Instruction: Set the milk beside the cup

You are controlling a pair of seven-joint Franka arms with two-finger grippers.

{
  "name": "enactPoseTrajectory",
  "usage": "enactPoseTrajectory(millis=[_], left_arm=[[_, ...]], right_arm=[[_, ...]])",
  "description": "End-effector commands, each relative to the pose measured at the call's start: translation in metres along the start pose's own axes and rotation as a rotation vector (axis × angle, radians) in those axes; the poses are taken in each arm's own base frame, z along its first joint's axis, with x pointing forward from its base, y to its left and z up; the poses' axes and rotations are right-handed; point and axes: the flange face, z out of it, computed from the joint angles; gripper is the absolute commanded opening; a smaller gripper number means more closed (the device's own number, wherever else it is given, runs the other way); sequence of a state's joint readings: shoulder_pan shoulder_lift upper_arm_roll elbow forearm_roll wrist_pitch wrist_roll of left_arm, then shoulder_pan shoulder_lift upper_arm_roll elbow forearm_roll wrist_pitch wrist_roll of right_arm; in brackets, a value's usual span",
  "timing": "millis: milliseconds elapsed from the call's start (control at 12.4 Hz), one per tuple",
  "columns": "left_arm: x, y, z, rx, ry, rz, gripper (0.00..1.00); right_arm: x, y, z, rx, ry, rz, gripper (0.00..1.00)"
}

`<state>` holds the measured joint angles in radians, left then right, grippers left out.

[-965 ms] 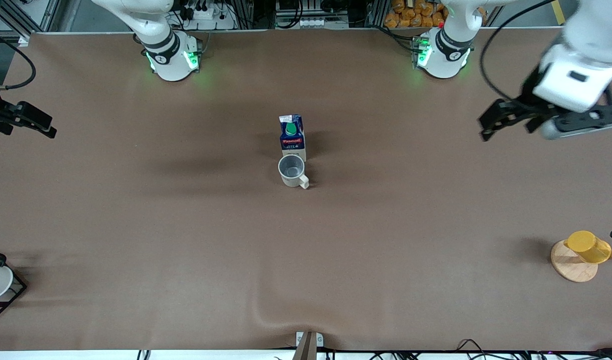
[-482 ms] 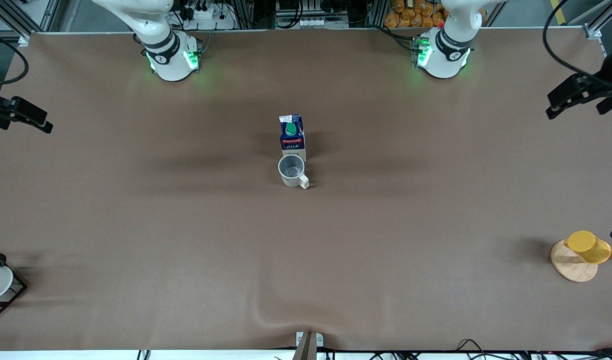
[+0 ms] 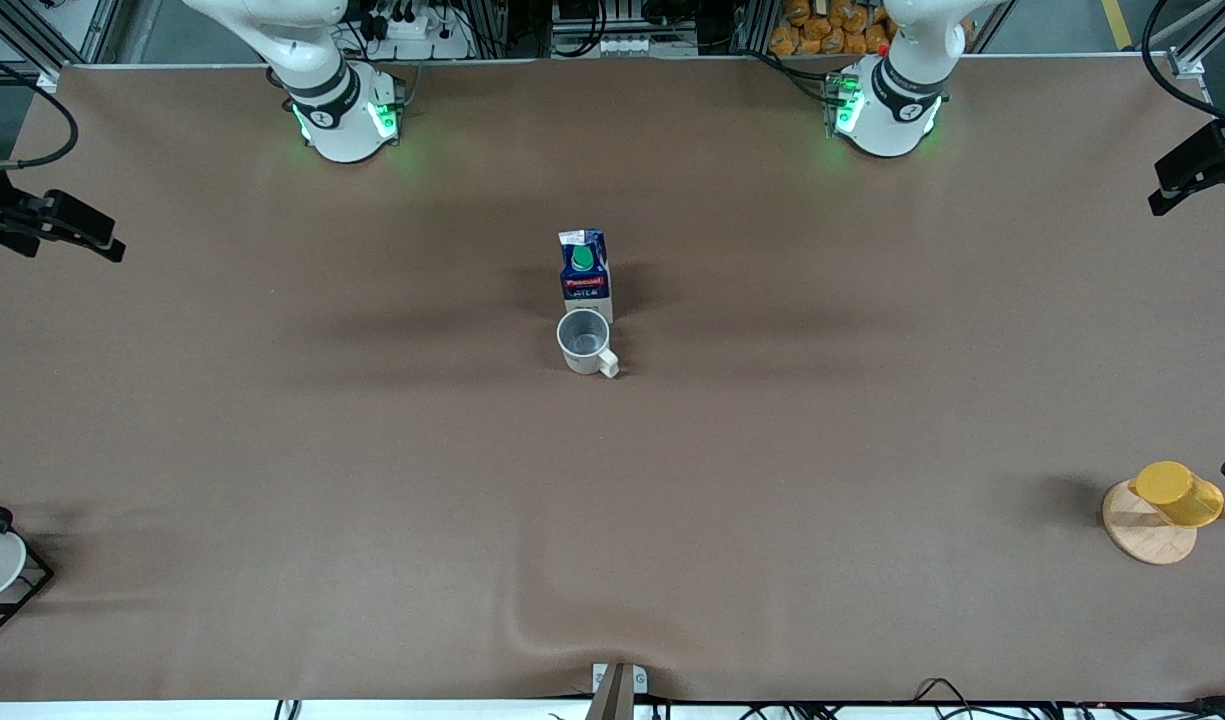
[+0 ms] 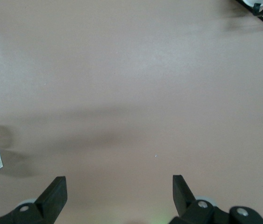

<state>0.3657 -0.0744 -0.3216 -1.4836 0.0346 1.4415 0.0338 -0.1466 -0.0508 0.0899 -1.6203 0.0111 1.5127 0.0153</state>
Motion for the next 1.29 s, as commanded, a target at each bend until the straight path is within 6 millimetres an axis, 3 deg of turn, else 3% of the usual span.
enactPoseTrajectory(millis=[0,161,322,482,563,1206], left_arm=[[-0.017,-0.004,-0.01,0.014,-0.007,0.007,1.0],[-0.02,-0.002,-0.015,-0.026,0.003,0.006,1.0],[-0.023,-0.014,-0.018,-0.072,0.014,-0.025,1.0],[-0.025,-0.012,-0.021,-0.071,0.02,-0.032,1.0],[-0.025,-0.012,-0.021,-0.071,0.02,-0.036,1.0],[-0.006,0.02,-0.015,-0.07,0.093,-0.048,1.0]], right_arm=[[0.001,-0.003,0.0,0.009,-0.012,0.002,1.0],[0.001,-0.002,-0.001,0.009,-0.011,0.005,1.0],[0.002,0.0,-0.002,0.011,-0.009,0.01,1.0],[0.001,-0.014,-0.002,0.001,-0.009,-0.015,1.0],[0.001,-0.012,0.0,-0.001,-0.012,-0.008,1.0],[0.002,0.001,-0.001,0.006,-0.009,0.013,1.0]])
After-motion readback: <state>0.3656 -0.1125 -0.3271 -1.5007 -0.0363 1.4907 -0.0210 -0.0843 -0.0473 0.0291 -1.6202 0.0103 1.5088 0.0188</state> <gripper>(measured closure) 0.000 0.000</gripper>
